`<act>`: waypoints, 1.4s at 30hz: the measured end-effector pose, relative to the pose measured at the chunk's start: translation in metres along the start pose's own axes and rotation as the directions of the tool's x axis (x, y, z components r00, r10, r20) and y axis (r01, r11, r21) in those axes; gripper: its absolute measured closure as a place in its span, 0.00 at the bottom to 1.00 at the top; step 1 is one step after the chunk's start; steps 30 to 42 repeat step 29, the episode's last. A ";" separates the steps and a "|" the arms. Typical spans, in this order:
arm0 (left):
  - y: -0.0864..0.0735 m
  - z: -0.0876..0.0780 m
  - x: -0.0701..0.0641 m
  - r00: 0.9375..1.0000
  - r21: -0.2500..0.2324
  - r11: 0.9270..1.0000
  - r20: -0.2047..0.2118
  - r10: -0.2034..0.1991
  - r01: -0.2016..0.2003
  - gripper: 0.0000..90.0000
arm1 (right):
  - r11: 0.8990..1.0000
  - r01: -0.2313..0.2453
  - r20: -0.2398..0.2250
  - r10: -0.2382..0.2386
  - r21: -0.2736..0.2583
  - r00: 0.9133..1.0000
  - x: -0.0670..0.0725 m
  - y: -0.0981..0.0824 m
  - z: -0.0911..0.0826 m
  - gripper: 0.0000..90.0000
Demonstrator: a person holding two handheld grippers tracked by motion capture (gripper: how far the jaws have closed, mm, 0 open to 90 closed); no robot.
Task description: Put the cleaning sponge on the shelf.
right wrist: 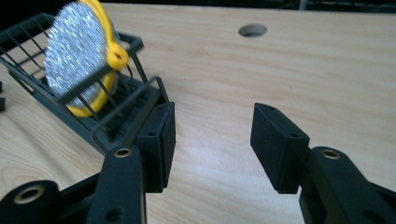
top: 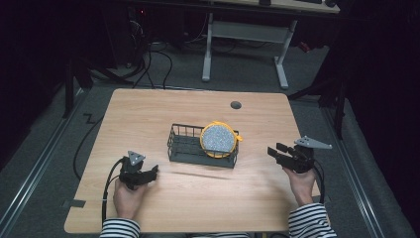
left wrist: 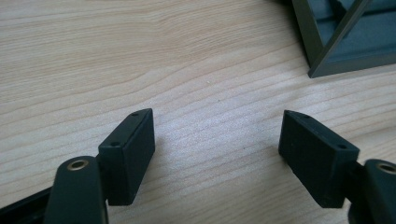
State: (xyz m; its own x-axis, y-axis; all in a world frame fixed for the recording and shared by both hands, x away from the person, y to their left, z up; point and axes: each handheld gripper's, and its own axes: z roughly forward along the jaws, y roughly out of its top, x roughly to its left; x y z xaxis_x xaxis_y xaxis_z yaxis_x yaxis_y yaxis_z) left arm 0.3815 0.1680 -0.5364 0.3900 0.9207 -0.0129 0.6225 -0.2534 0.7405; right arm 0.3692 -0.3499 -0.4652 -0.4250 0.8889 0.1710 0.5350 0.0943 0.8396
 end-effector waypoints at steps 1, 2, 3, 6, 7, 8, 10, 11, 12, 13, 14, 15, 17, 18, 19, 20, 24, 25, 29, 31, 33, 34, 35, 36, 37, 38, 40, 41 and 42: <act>0.000 0.000 0.000 1.000 0.000 1.000 0.000 0.000 0.000 0.30 | 1.000 -0.008 0.002 0.008 0.008 1.000 -0.001 -0.004 0.001 0.56; 0.000 0.000 0.000 1.000 0.000 1.000 0.000 0.000 0.000 0.30 | 1.000 -0.014 0.003 0.014 0.013 1.000 -0.002 -0.008 0.003 0.56; 0.000 0.000 0.000 1.000 0.000 1.000 0.000 0.000 0.000 0.31 | 1.000 -0.012 0.012 0.012 0.019 1.000 -0.002 -0.011 0.005 0.56; 0.000 0.000 0.000 1.000 0.000 1.000 0.000 0.000 0.000 0.30 | 0.999 -0.015 0.030 0.014 0.040 0.999 -0.003 -0.021 0.010 0.55; 0.000 0.000 0.000 1.000 0.000 1.000 0.000 0.000 0.000 0.30 | 0.999 -0.013 0.032 0.012 0.044 0.999 -0.004 -0.025 0.012 0.55; 0.000 0.000 0.000 1.000 0.000 1.000 0.000 0.000 0.000 0.30 | 0.999 -0.015 0.037 0.013 0.051 0.999 -0.004 -0.028 0.015 0.55; 0.000 0.000 0.000 1.000 0.000 1.000 0.000 0.000 0.000 0.30 | 0.997 -0.020 0.049 0.016 0.070 0.999 -0.004 -0.035 0.020 0.54; 0.000 0.000 0.000 1.000 0.000 1.000 0.000 0.000 0.000 0.30 | 0.997 -0.005 0.058 0.001 0.075 0.998 -0.004 -0.038 0.022 0.53; 0.000 0.000 0.000 1.000 0.000 1.000 0.000 0.000 0.000 0.31 | 0.997 -0.001 0.061 -0.004 0.080 0.998 -0.004 -0.041 0.024 0.53; 0.000 0.000 0.000 1.000 0.000 1.000 0.000 0.000 0.000 0.30 | 0.997 0.002 0.064 -0.008 0.083 0.998 -0.003 -0.043 0.027 0.53; 0.000 0.000 0.000 1.000 0.000 1.000 0.000 0.000 0.000 0.30 | 0.996 0.007 0.072 -0.013 0.090 0.997 -0.003 -0.045 0.029 0.53; 0.000 0.000 0.000 1.000 0.000 1.000 0.000 0.000 0.000 0.31 | 0.995 0.015 0.081 -0.023 0.098 0.996 -0.002 -0.047 0.030 0.52; 0.000 0.000 0.000 1.000 0.000 1.000 0.000 0.000 0.000 0.30 | 0.993 0.028 0.092 -0.039 0.114 0.995 -0.002 -0.051 0.034 0.52; 0.000 0.000 0.000 1.000 0.000 1.000 0.000 0.000 0.000 0.30 | 0.991 0.028 0.102 -0.042 0.135 0.994 -0.001 -0.053 0.037 0.51; 0.000 0.000 0.000 1.000 0.000 1.000 0.000 0.000 0.000 0.30 | 0.985 0.032 0.114 -0.052 0.168 0.992 0.001 -0.053 0.039 0.48; 0.000 0.000 0.000 1.000 0.000 1.000 0.000 0.000 0.000 0.30 | 0.981 0.052 0.123 -0.075 0.185 0.989 0.002 -0.053 0.040 0.48; 0.000 0.000 0.000 1.000 0.001 1.000 0.001 0.001 -0.001 0.30 | 0.972 0.119 0.149 -0.151 0.202 0.977 0.011 -0.053 0.043 0.47; 0.000 0.000 0.000 1.000 0.001 1.000 0.000 0.001 -0.001 0.30 | 0.973 0.108 0.141 -0.139 0.205 0.980 0.010 -0.053 0.043 0.45; 0.000 0.000 0.000 1.000 0.000 1.000 0.001 0.001 -0.001 0.30 | 0.973 0.107 0.138 -0.137 0.206 0.981 0.011 -0.053 0.043 0.45; 0.000 0.000 0.000 1.000 0.000 1.000 0.001 0.001 -0.001 0.30 | 0.973 0.107 0.138 -0.137 0.206 0.981 0.011 -0.053 0.043 0.45; 0.000 0.000 0.000 1.000 0.000 1.000 0.001 0.001 -0.001 0.30 | 0.973 0.107 0.138 -0.137 0.206 0.981 0.011 -0.053 0.043 0.45; 0.000 0.000 0.000 1.000 0.000 1.000 0.001 0.001 -0.001 0.30 | 0.973 0.107 0.138 -0.137 0.206 0.981 0.011 -0.053 0.043 0.45; 0.000 0.000 0.000 1.000 0.000 1.000 0.001 0.001 -0.001 0.30 | 0.973 0.107 0.138 -0.137 0.206 0.981 0.011 -0.053 0.043 0.45; 0.000 0.000 0.000 1.000 0.000 1.000 0.001 0.001 -0.001 0.30 | 0.973 0.107 0.138 -0.137 0.206 0.981 0.011 -0.053 0.043 0.45; 0.000 0.000 0.000 1.000 0.000 1.000 0.001 0.001 -0.001 0.30 | 0.973 0.107 0.138 -0.137 0.206 0.981 0.011 -0.053 0.043 0.45; 0.000 0.000 0.000 1.000 0.000 1.000 0.001 0.001 -0.001 0.30 | 0.973 0.107 0.138 -0.137 0.206 0.981 0.011 -0.053 0.043 0.45; 0.000 0.000 0.000 1.000 0.000 1.000 0.001 0.001 -0.001 0.30 | 0.973 0.107 0.138 -0.137 0.206 0.981 0.011 -0.053 0.043 0.45; 0.000 0.000 0.000 1.000 0.000 1.000 0.001 0.001 -0.001 0.30 | 0.973 0.107 0.138 -0.137 0.206 0.981 0.011 -0.053 0.043 0.45; 0.000 0.000 0.000 1.000 0.000 1.000 0.001 0.001 -0.001 0.30 | 0.973 0.107 0.138 -0.137 0.206 0.981 0.011 -0.053 0.043 0.45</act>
